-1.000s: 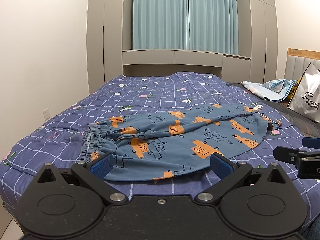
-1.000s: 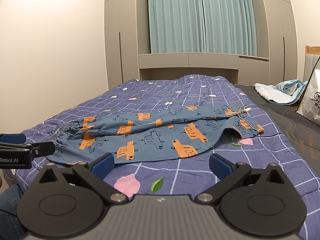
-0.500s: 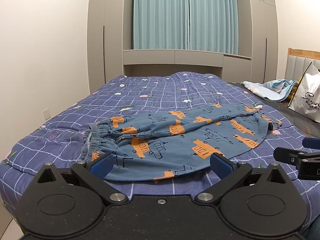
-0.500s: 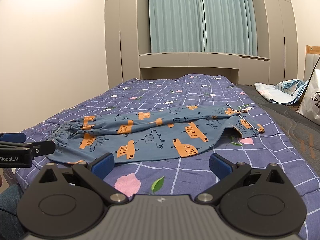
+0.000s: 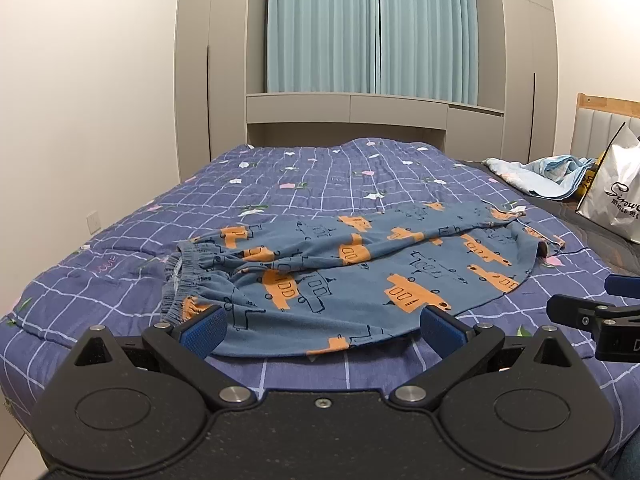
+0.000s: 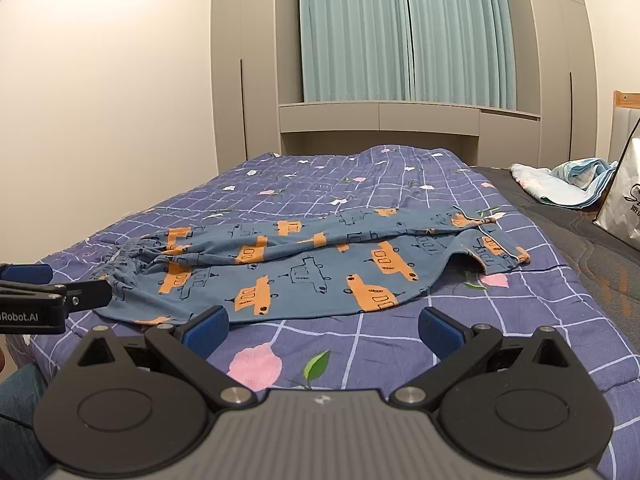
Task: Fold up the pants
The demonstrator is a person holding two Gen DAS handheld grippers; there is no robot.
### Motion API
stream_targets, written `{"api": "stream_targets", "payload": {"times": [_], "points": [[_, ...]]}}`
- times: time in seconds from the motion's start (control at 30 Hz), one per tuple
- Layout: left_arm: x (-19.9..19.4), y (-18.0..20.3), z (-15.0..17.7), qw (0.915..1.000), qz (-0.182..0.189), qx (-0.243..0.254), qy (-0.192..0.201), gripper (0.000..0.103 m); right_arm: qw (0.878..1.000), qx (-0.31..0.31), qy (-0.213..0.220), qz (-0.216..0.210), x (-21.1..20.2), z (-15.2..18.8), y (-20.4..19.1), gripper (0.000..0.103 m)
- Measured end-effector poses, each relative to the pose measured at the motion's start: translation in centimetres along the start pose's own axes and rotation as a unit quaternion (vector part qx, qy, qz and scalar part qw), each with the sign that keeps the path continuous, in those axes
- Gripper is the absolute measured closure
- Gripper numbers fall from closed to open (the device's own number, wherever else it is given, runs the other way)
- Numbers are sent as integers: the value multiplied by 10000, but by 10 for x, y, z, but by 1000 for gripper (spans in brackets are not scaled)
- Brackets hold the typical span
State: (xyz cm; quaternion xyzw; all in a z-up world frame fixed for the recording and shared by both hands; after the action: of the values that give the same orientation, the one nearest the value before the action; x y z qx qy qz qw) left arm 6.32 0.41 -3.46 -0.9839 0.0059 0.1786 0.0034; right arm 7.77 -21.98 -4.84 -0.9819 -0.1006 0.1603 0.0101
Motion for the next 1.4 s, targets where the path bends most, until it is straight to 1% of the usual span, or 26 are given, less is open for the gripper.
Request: {"api": "stream_targets", "payload": {"times": [0.17, 0.4, 0.63, 0.73, 0.87, 1.03, 1.13, 1.27, 1.4], "points": [[4, 1, 3, 9998, 14, -86, -161, 0, 10000, -13, -42, -5, 1, 0, 0, 0], [7, 0, 7, 9995, -22, -139, -290, 0, 10000, -13, -64, -15, 1, 1, 1, 0], [13, -1, 12, 9984, -51, -204, -528, 0, 10000, -9, -91, -15, 2, 2, 1, 0], [16, -4, 13, 9978, -118, -187, -632, 0, 9999, 8, -123, -39, 2, 3, 2, 0], [24, -8, 15, 9958, -225, -185, -864, 0, 9996, 24, -220, -163, 6, 3, 1, 0], [33, -14, 11, 9943, -397, -234, -966, 0, 9986, 94, -329, -413, 17, -1, 1, 0], [40, -17, 4, 9938, -458, -222, -992, 0, 9982, 47, -357, -475, 26, -9, 2, 0], [54, -22, -8, 9925, -532, -47, -1101, 0, 9963, 20, -444, -741, 40, -22, 1, 0], [73, -32, -24, 9904, -661, 126, -1209, 0, 9936, -302, -525, -951, 61, -40, -3, 0]]}}
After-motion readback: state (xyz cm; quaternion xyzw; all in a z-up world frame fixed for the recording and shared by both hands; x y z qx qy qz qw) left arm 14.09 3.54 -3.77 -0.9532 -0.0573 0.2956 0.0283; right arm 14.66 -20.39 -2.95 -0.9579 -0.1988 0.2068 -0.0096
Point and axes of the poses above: each gripper's, at about its wrist camera, not at the fingertips, and x roughly the way its jaws point, y to its right, z to its underside, the point moved 7 cm from there along x, roughly the way its jaws point, and after that the axes turned 4 degrees about y, right-handed, at the moved point
